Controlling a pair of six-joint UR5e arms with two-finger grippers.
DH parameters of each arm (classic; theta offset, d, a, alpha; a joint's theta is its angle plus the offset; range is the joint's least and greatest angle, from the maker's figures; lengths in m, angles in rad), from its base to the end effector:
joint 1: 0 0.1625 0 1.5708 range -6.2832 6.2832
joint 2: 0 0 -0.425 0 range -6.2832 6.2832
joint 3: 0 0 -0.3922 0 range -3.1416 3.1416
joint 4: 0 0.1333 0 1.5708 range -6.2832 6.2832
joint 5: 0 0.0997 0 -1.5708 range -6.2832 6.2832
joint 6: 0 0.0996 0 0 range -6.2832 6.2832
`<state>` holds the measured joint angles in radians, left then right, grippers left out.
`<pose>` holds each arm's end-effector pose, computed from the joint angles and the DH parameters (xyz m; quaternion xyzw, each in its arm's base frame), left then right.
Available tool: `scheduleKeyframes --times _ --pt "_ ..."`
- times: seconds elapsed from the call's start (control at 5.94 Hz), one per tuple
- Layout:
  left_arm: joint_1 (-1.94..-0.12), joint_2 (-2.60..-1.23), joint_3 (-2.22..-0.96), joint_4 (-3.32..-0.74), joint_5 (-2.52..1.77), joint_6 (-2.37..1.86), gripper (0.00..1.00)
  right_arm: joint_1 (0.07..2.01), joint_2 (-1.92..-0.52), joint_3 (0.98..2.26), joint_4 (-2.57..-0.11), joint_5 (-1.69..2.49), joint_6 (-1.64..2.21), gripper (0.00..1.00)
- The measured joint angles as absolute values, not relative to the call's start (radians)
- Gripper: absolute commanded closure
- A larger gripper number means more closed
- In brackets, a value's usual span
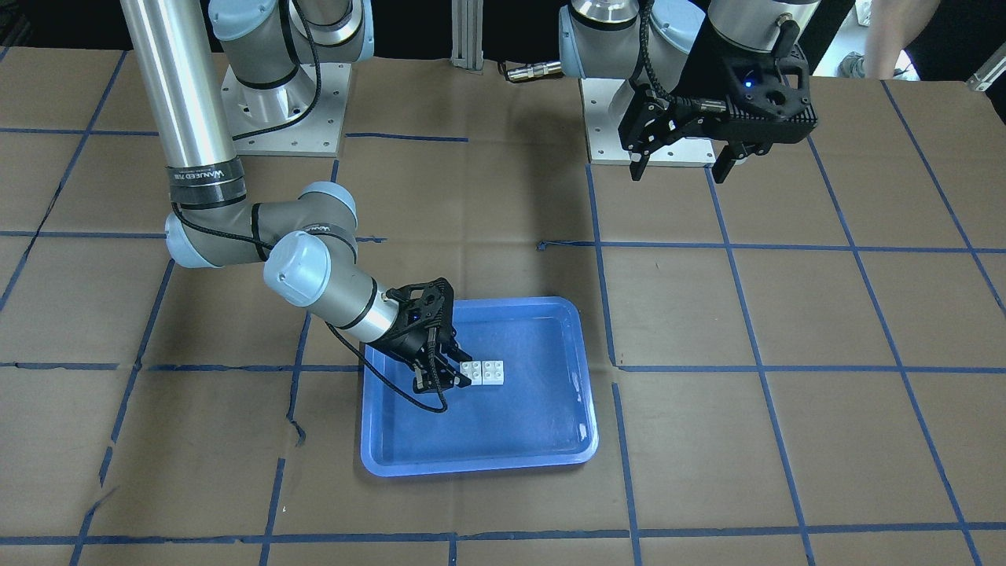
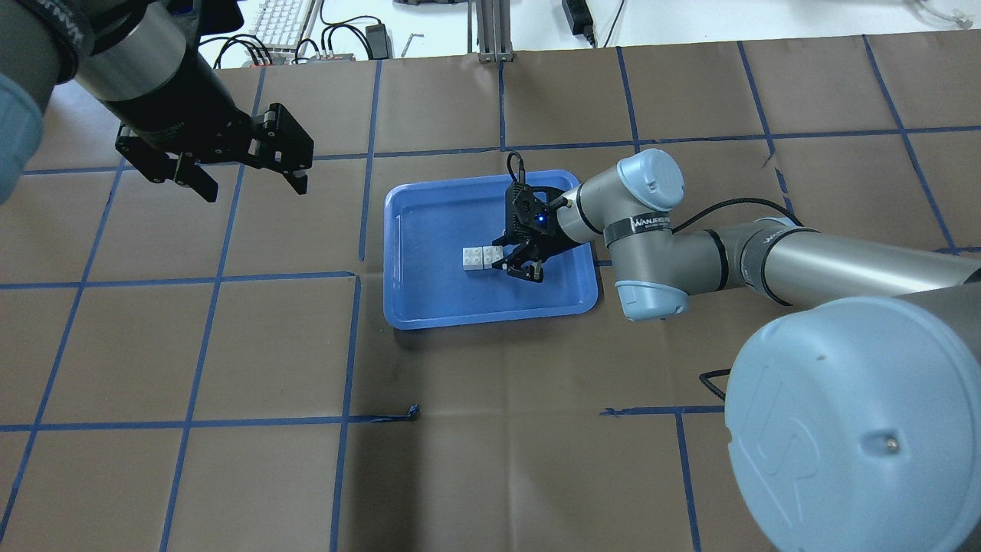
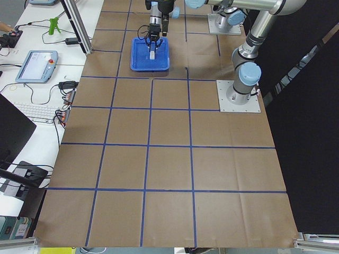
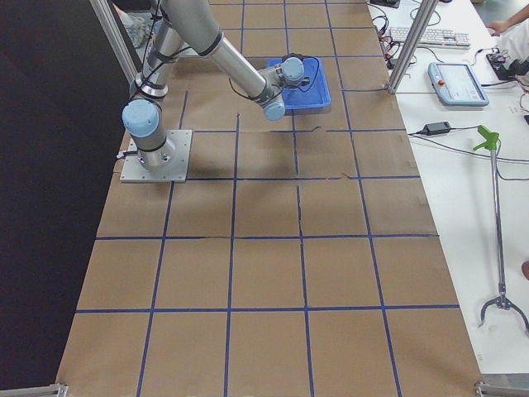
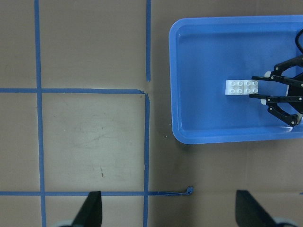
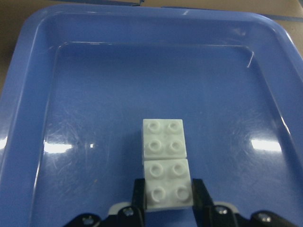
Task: Assemble white blocks and place on blue tray
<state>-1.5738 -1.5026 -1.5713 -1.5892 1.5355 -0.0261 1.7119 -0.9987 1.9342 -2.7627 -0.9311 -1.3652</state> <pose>-0.1382 -0.4664 0.5185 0.0111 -0.9995 0.0244 0.0180 0.2723 -0.5467 0.1521 -0.6733 0.6594 -0.2785 0.1855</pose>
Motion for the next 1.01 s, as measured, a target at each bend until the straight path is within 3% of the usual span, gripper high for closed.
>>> scheduleKeyframes --times 0.67,1.01 --pt "-1.574 -1.502 -1.572 -1.589 1.536 -0.026 0.01 1.712 -0.998 1.933 -2.762 -0.931 -1.365 0.52" --pt "-1.574 -1.502 -1.572 -1.589 1.536 -0.026 0.01 1.712 -0.997 1.933 -2.761 -0.931 -1.365 0.51"
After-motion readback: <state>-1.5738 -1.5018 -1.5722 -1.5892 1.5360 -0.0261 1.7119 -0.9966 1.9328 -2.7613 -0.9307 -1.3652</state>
